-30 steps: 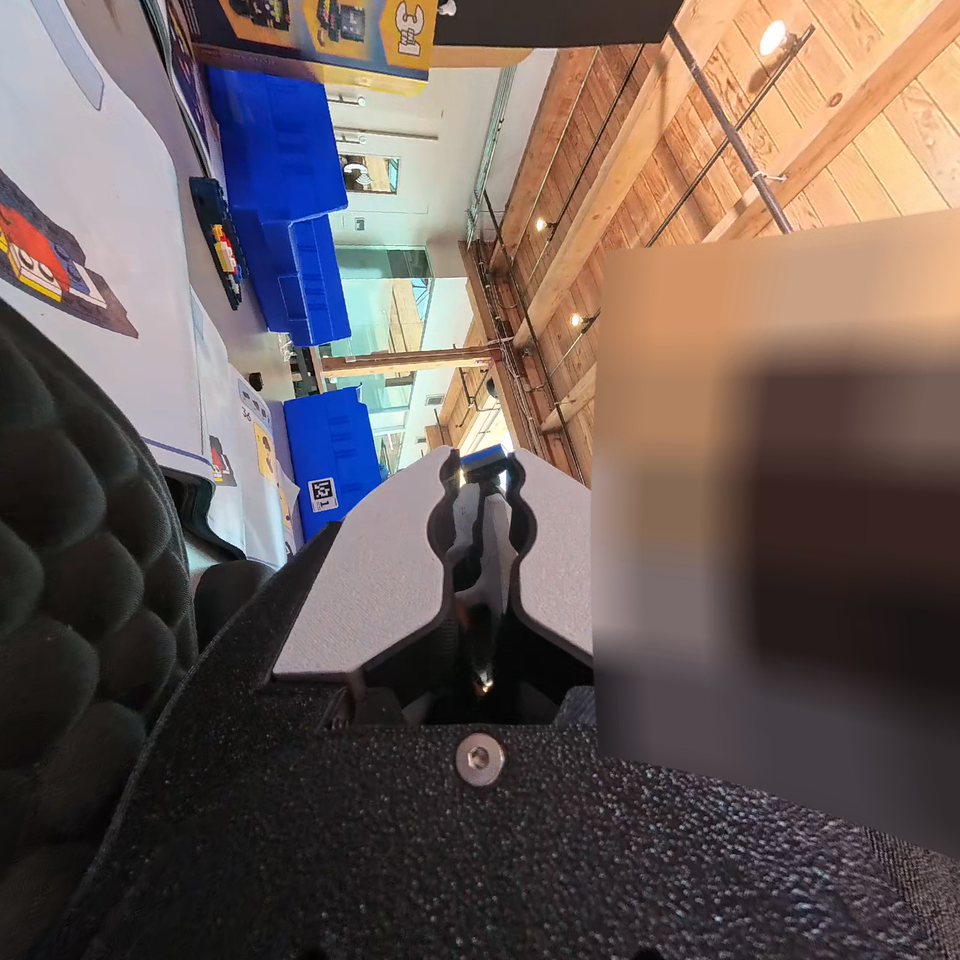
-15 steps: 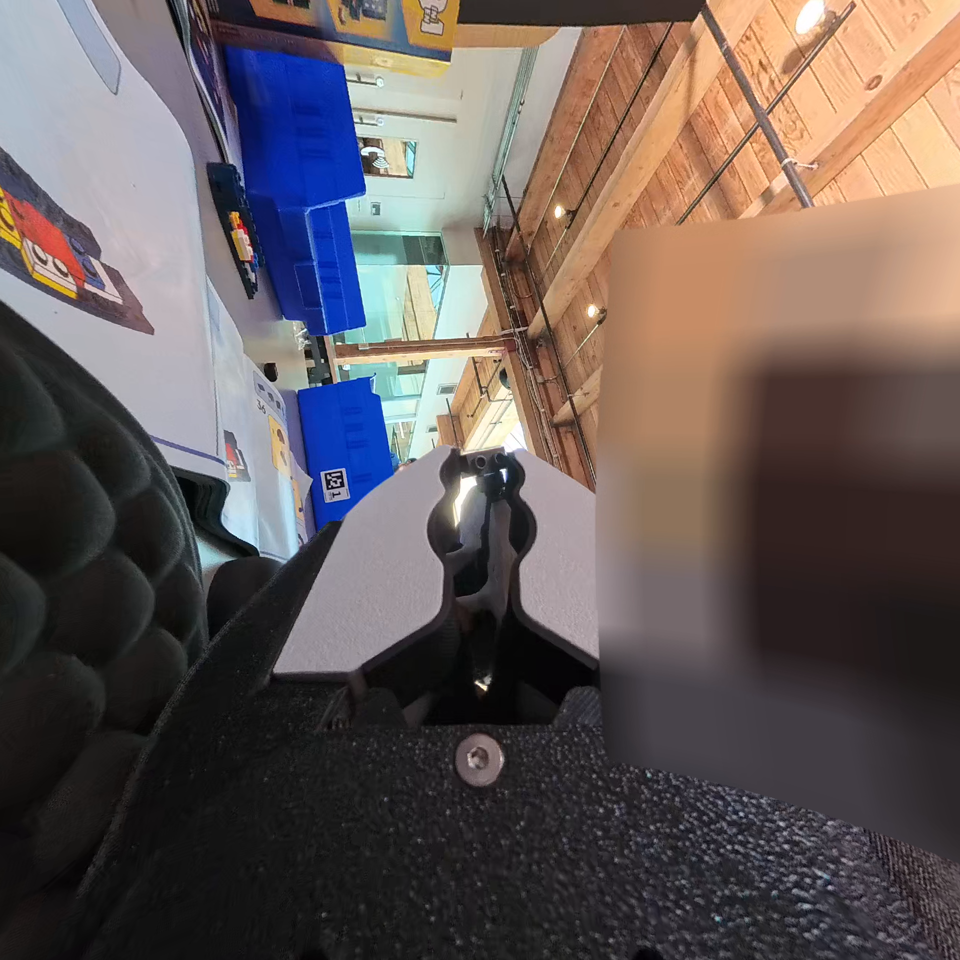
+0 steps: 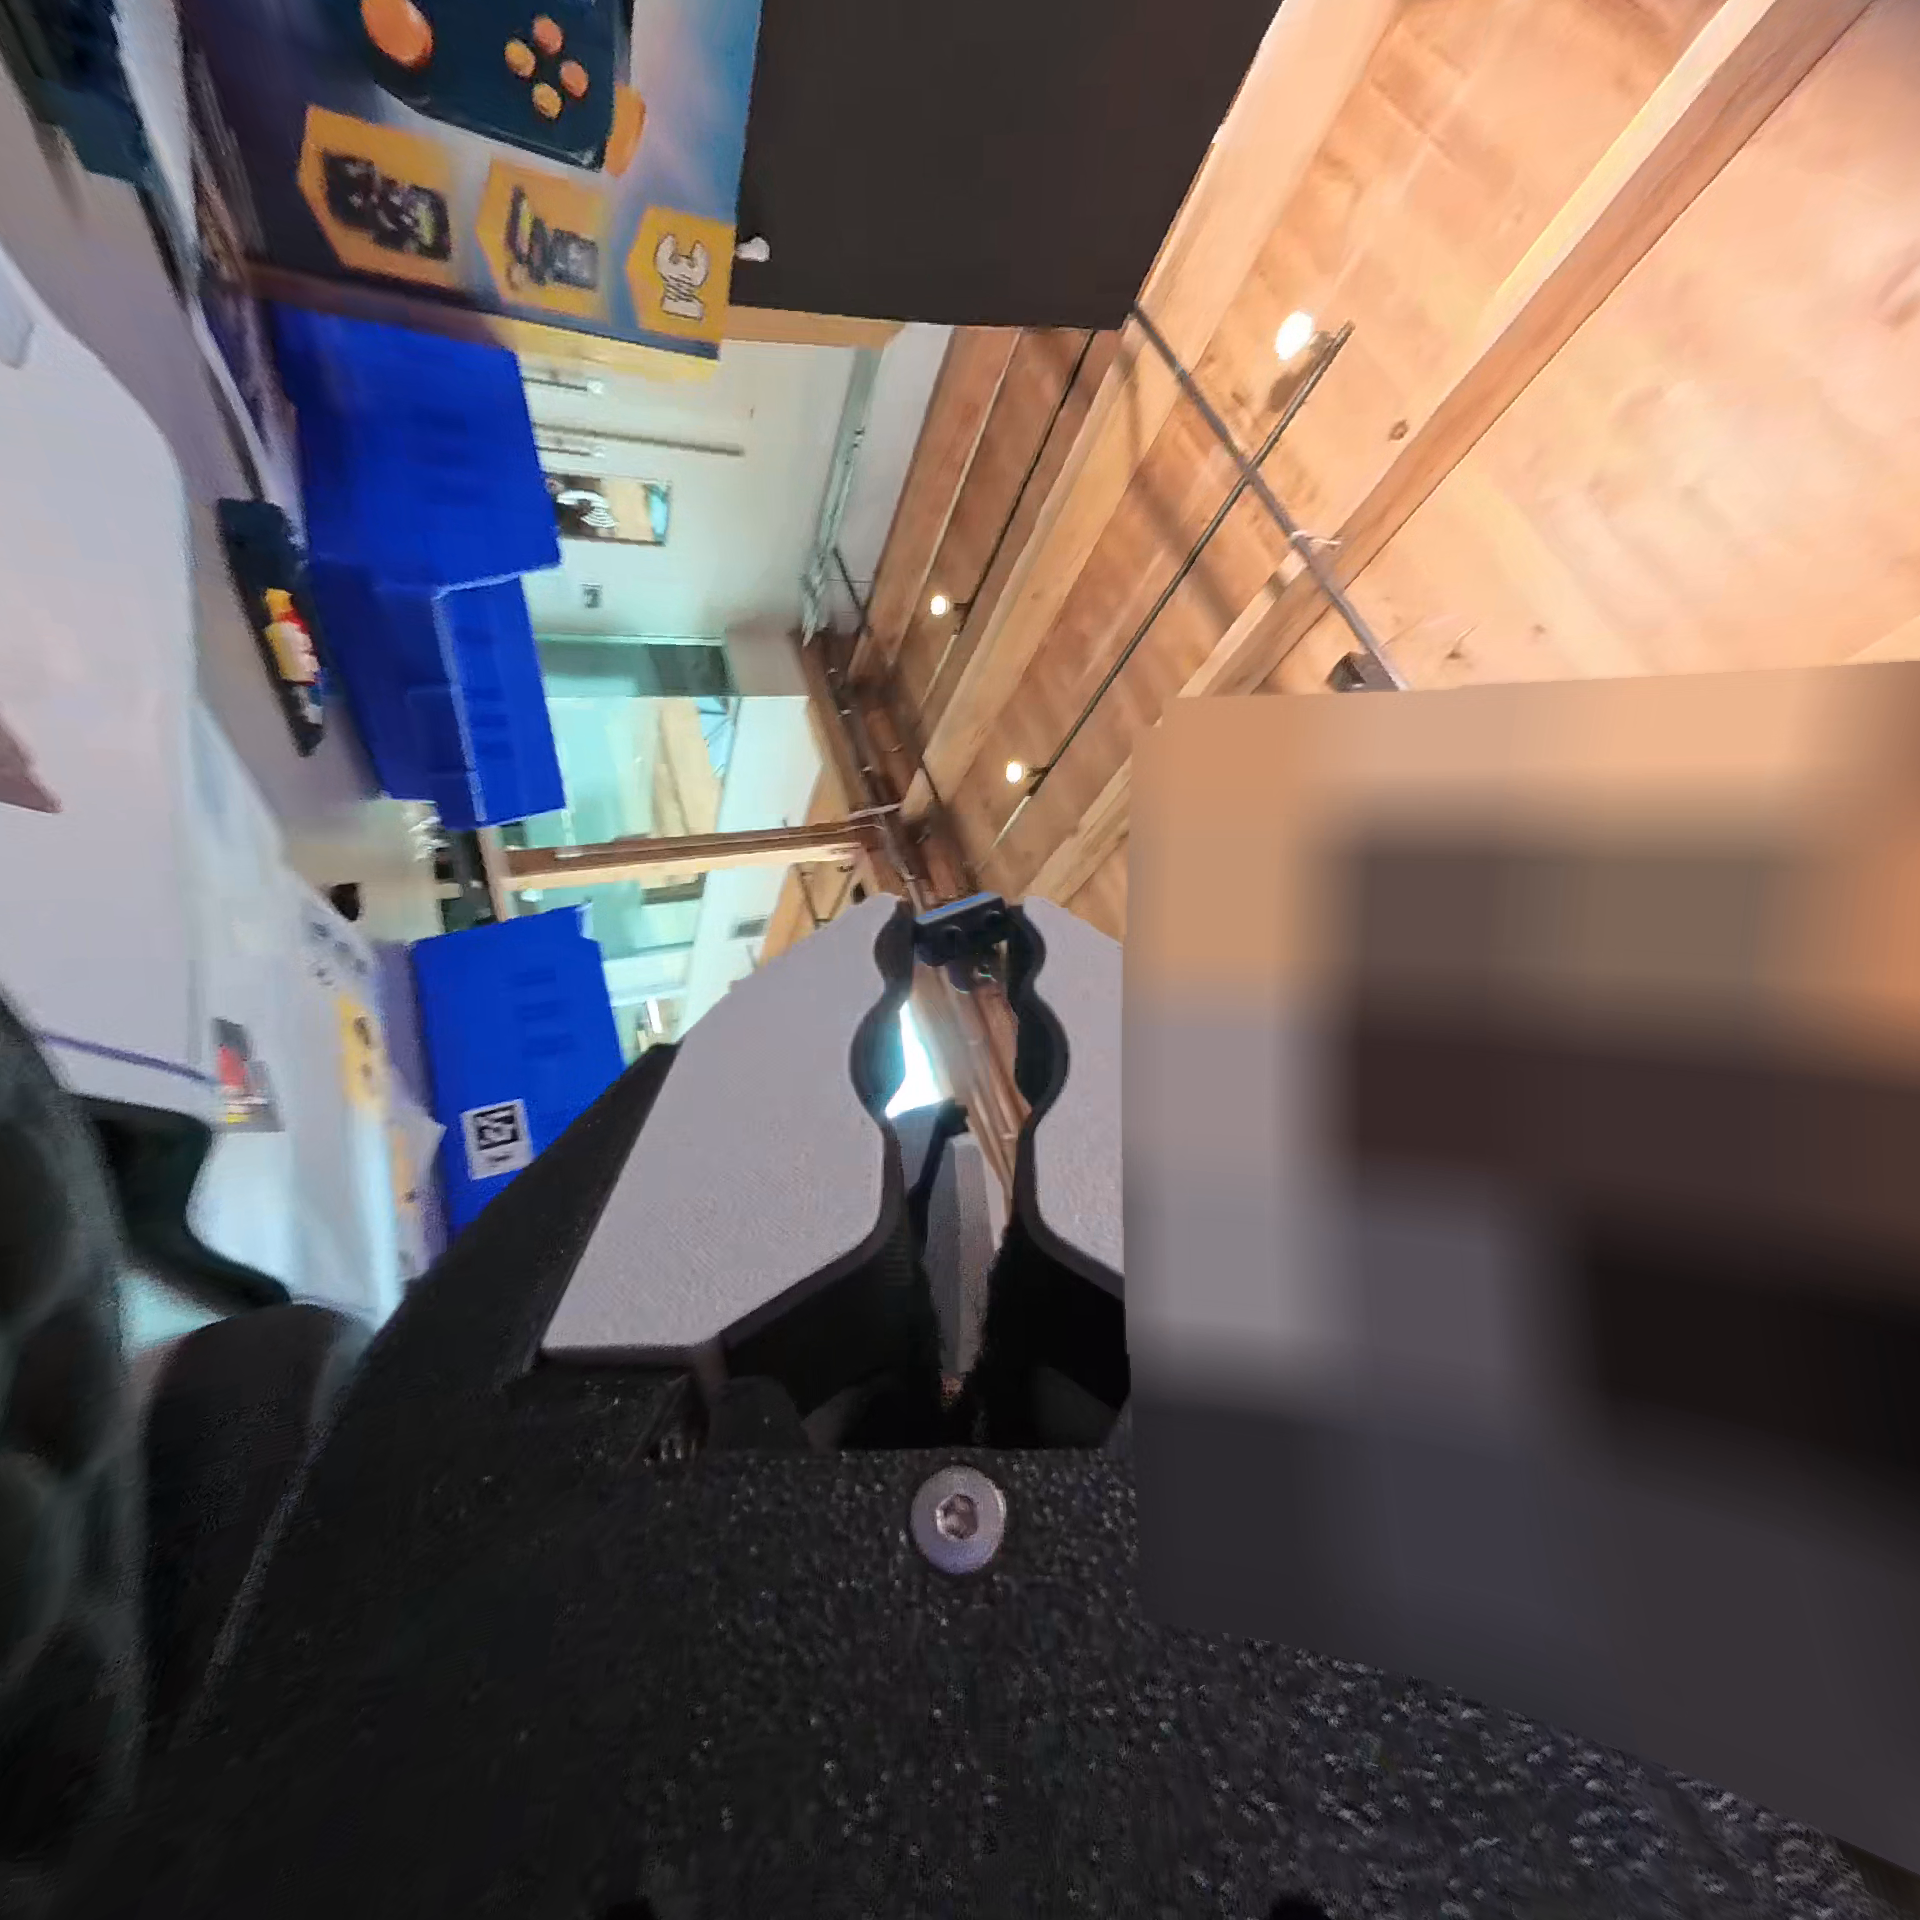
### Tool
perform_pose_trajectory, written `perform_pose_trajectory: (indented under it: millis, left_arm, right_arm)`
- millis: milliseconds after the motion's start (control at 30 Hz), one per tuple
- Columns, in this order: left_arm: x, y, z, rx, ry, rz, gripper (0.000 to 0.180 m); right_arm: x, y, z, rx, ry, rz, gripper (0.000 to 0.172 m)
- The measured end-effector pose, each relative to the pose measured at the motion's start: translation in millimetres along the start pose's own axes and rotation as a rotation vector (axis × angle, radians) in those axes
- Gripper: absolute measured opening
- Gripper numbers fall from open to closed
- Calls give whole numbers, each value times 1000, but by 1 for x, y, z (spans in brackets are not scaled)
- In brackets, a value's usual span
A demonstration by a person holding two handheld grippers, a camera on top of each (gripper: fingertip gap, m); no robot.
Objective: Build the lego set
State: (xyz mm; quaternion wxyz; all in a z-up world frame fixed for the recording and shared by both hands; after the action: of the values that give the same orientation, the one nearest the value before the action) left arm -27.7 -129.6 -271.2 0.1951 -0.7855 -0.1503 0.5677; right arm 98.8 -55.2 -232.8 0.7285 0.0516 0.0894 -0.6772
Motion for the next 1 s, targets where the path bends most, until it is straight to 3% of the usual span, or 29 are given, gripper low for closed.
perform_pose_trajectory:
  millis: [100, 233, 1000]
  left_arm:
    - [3, -4, -7, 15, 50, -17, 16]
    - [3, -7, -14, 13, 89, -45, 16]
    - [9, -11, -17, -5, 62, -35, 16]
  right_arm:
    - [4, -9, 8, 5, 177, -66, 3]
    - [6, -14, 9, 38, 267, -123, 3]
    - [1, -13, 7, 53, 220, -154, 3]
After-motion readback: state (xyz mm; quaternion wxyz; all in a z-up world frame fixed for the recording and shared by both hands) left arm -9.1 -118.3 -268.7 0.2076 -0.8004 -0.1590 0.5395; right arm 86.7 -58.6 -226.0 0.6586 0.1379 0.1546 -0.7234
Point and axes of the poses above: each gripper's, where its closed fingertips meet, y back along the fingers, z out of its top, x = y × z across the jaws, the point moved 9 cm from there along y, back along the fingers, and after that the axes turned 10 degrees about y, right-handed, at the moved point
